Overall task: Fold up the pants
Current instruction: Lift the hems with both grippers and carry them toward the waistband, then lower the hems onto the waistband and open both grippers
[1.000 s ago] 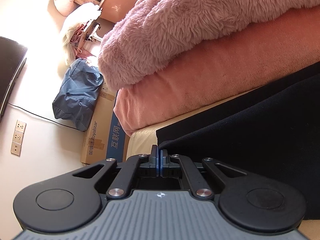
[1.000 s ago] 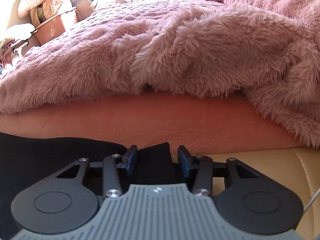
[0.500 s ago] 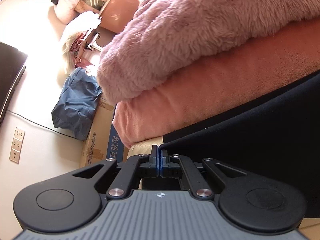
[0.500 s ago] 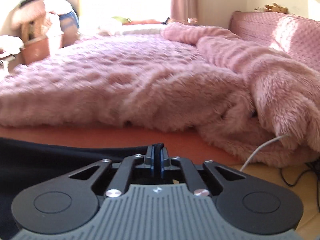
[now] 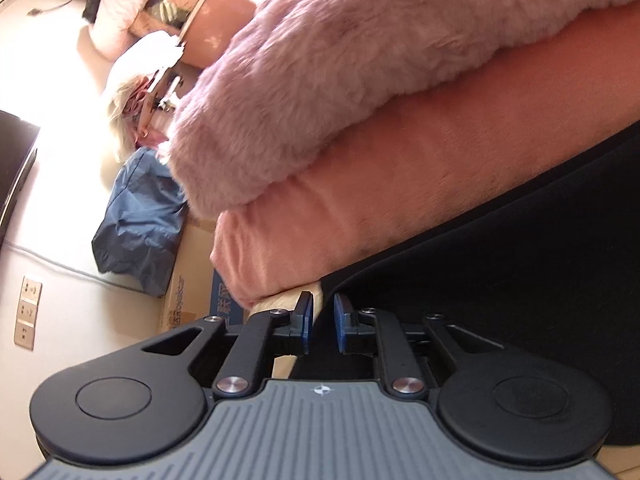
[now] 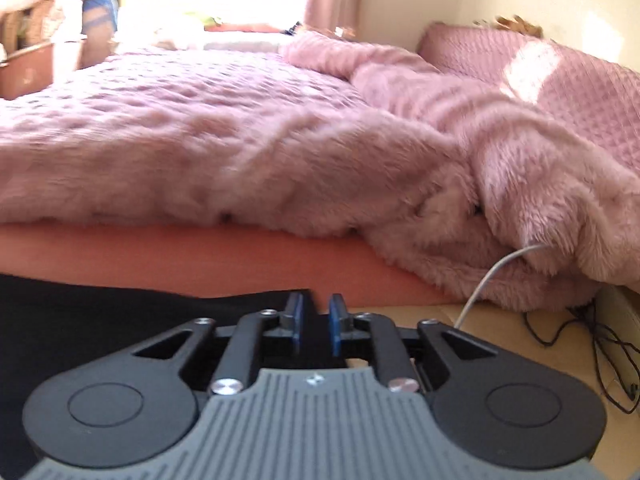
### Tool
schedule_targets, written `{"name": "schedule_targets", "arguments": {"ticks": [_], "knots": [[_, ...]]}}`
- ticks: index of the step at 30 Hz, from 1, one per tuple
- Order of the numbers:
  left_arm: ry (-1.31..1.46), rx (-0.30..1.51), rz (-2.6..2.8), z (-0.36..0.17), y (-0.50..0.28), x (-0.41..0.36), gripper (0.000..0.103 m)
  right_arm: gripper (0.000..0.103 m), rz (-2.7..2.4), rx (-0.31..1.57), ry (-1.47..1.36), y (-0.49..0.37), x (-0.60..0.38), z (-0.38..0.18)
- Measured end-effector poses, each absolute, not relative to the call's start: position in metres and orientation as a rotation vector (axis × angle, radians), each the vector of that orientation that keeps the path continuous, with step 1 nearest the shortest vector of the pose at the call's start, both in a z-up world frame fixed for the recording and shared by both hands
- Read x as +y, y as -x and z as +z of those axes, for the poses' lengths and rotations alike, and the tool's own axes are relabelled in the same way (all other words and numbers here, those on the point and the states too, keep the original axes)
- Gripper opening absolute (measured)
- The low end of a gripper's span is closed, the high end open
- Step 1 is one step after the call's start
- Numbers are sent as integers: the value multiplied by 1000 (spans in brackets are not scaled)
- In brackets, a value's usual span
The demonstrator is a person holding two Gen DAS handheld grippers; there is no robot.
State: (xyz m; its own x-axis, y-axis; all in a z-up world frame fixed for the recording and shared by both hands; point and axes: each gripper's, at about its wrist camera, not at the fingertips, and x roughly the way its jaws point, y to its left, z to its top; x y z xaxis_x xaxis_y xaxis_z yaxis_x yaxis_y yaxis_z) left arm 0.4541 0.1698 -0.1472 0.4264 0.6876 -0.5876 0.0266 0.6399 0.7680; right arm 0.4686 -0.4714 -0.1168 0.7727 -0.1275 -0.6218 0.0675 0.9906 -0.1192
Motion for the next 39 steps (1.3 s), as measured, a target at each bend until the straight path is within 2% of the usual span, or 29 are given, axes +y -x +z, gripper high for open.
{"name": "schedule_targets", "arguments": {"ticks": [1, 2, 9, 10, 14, 20, 22, 23, 24, 32, 35, 37, 39], "knots": [[-763, 1069, 494, -143, -451, 180, 18, 27, -81, 669, 78, -455, -460, -112], [-712, 1070, 519, -137, -448, 193, 18, 29, -56, 667, 64, -443, -447, -109], [-21, 972, 511, -82, -393, 280, 21, 29, -51, 696, 7, -387, -385, -134], [65, 961, 489, -81, -384, 289, 23, 29, -56, 705, 9, -385, -380, -138], [325, 942, 442, -104, -357, 311, 47, 29, -70, 759, 8, -379, -367, -149], [665, 823, 387, -135, -334, 329, 49, 30, -75, 784, 75, -376, -355, -150], [667, 812, 388, -135, -338, 330, 31, 31, -76, 789, 83, -379, -354, -150], [635, 813, 399, -131, -341, 327, 7, 31, -76, 791, 88, -379, -353, -151], [605, 801, 394, -125, -343, 325, 4, 31, -75, 794, 94, -380, -353, -151], [249, 750, 357, -63, -388, 311, 2, 33, -77, 811, 125, -384, -350, -152], [140, 792, 377, -64, -414, 311, 3, 33, -80, 824, 138, -388, -347, -153], [111, 856, 413, -77, -429, 313, 9, 33, -78, 828, 144, -389, -347, -153], [89, 843, 445, -85, -429, 314, 21, 33, -76, 832, 142, -390, -348, -152]]}}
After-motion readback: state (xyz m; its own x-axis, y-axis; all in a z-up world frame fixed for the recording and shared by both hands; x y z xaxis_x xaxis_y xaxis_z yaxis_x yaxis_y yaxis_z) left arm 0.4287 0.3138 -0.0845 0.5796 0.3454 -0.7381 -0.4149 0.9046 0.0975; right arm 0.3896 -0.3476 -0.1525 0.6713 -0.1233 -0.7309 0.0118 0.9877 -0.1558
